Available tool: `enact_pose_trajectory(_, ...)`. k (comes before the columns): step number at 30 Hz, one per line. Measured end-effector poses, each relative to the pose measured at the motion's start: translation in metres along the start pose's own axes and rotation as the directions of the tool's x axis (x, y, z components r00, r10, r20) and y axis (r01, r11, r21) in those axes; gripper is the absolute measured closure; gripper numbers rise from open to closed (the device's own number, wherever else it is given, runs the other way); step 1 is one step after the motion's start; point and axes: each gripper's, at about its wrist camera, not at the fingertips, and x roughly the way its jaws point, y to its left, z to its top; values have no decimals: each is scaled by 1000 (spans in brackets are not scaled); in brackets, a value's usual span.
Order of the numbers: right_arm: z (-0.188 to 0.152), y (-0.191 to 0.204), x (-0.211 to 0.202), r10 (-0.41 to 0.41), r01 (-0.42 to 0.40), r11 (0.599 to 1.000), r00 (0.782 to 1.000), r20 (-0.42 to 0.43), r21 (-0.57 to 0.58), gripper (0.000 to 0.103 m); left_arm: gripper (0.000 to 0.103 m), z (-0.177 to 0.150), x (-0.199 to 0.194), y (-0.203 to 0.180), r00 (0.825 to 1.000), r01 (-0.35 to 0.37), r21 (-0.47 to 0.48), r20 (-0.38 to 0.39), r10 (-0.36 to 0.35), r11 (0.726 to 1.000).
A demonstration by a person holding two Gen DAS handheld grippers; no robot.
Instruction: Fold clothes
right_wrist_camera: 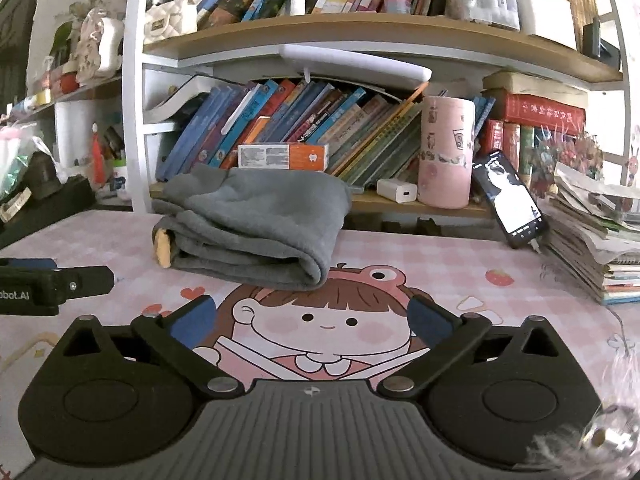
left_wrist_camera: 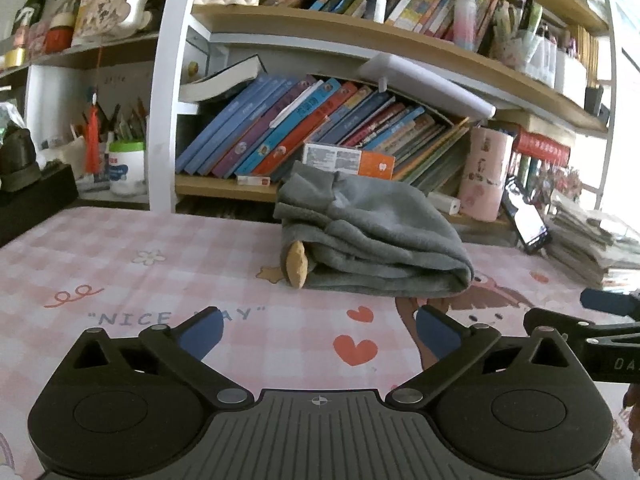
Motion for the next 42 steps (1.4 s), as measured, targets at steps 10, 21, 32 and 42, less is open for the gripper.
enact_pose_trajectory(10, 1, 2, 5, -20, 20, 1000, 999, -29, -11, 0, 0, -1, -3, -1, 1000, -4, -6, 24, 4, 1000)
enact_pose_trajectory(21, 0, 6, 9, -29, 28, 999, 999, -46, -38, 0, 0, -3, 2, -8, 999, -3, 22, -34, 3, 1000)
enact_pose_trajectory(32, 0, 6, 11, -25, 23, 999, 998, -59, -37, 0, 0, -3, 4, -6, 998, -49, 12, -42, 49, 999)
enact_pose_trajectory(42, 0, 7, 11, -25, 23, 999, 998, -64, -38, 0, 0, -3, -1, -8, 998, -69, 24, 13, 68, 997)
